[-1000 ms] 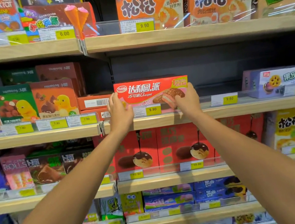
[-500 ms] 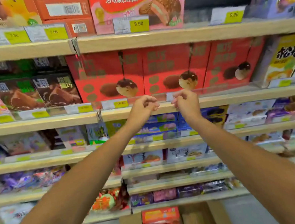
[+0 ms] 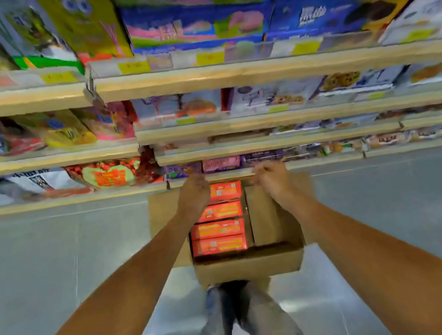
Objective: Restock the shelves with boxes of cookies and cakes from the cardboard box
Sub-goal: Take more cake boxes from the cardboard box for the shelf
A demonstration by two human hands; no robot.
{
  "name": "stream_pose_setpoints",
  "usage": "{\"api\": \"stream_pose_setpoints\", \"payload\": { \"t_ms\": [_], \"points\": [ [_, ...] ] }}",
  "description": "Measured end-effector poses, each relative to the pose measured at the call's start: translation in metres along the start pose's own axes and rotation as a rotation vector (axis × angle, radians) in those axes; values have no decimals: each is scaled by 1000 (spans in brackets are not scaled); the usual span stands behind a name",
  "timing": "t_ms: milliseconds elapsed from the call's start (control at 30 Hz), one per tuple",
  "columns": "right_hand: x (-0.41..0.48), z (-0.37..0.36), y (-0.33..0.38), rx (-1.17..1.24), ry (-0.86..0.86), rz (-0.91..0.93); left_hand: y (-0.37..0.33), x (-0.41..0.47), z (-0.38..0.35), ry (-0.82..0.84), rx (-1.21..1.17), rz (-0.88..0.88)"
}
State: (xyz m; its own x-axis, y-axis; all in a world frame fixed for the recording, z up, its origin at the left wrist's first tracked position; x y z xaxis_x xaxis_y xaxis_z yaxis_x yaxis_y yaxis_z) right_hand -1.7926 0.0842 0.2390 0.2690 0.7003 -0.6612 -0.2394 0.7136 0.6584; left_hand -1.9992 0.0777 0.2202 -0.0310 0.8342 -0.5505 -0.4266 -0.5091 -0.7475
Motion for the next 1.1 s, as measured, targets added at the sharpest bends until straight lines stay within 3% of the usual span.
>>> {"api": "stream_pose_setpoints", "payload": {
  "t_ms": [133,233,333,467,533,667,900,1100],
  "points": [
    [53,-51,-87,-119,126,-141,110,41,-27,-134,76,139],
    [102,-81,-148,-151,163,-201,181,76,-66,-57,53,175],
    [149,-102,-196,-257,195,-255,208,97,-87,-51,-1,175],
    [203,-126,-235,-348,88,-233,252,141,-103,-160,-45,116],
    [232,-141,-251,-360,28,-228,280,170,-106,-211,-48,166],
    [281,-158,-266,-171,-14,-274,299,210,-99,-278,-87,255],
    [297,-166,-267,115,123,-313,325,238,-100,-267,-154,323],
    [261,-133,-279,28,115,-351,289,212,-107,-201,-51,129]
  ]
}}
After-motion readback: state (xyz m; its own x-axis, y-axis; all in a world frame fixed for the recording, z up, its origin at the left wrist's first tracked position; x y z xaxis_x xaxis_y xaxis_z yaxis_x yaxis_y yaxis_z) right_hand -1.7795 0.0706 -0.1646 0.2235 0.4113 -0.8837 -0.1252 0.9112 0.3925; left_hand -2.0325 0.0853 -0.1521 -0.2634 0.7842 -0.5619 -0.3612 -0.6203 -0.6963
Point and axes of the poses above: each hand's wrist, its own x-axis towards the middle knuckle, its own z-axis out of the back of the hand, y = z × x, the point moved 7 cm from there along x, towards the middle knuckle, and after that the axes turned 6 degrees about -z, right-handed, at the moved point
